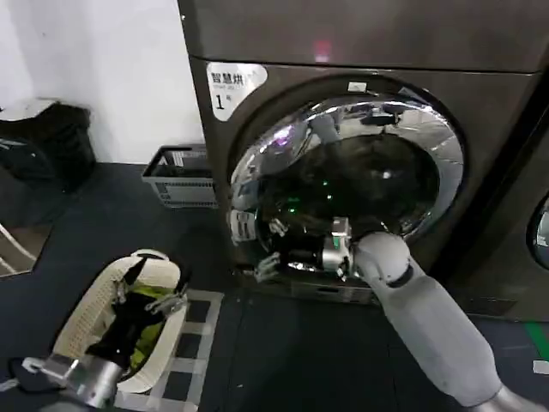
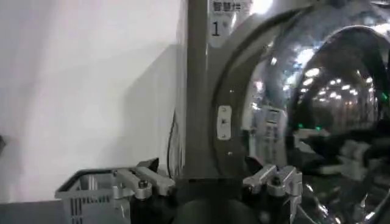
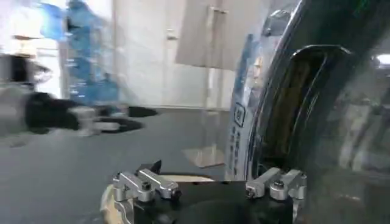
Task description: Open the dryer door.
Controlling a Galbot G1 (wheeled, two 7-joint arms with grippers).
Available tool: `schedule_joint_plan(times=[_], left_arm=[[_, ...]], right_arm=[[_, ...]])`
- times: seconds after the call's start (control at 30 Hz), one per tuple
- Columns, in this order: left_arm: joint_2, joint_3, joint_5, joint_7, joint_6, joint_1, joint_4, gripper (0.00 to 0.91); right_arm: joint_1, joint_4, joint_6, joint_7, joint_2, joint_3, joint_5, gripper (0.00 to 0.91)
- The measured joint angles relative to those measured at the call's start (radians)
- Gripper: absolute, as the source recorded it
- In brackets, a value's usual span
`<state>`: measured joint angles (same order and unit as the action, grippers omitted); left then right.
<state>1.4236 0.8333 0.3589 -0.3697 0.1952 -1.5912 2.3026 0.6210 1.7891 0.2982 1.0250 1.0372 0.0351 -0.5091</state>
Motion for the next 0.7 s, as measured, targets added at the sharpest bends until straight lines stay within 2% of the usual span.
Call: schedule_joint_plan(times=[0.27,0.43,0.7], left_arm=[[-0.099,-0.004,0.090,-0.025,0.038,0.063,-0.057,0.907],[-0.160,-0.009,0.120,-0.050,0.073,0.099,-0.078,0.907],[-0.256,-0.043,0.229,-0.043,0.089,0.161,-0.113,0.907]], right_arm=[[0.052,0.051,-0.018,0.090,-0.047,0.050,-0.065,0.907],[0.101,0.100,-0.034,0.163,-0.081,0.093,-0.069,0.907],[0.181,0.155,-0.047,0.276,-0.120,0.159,-0.071,0.907]])
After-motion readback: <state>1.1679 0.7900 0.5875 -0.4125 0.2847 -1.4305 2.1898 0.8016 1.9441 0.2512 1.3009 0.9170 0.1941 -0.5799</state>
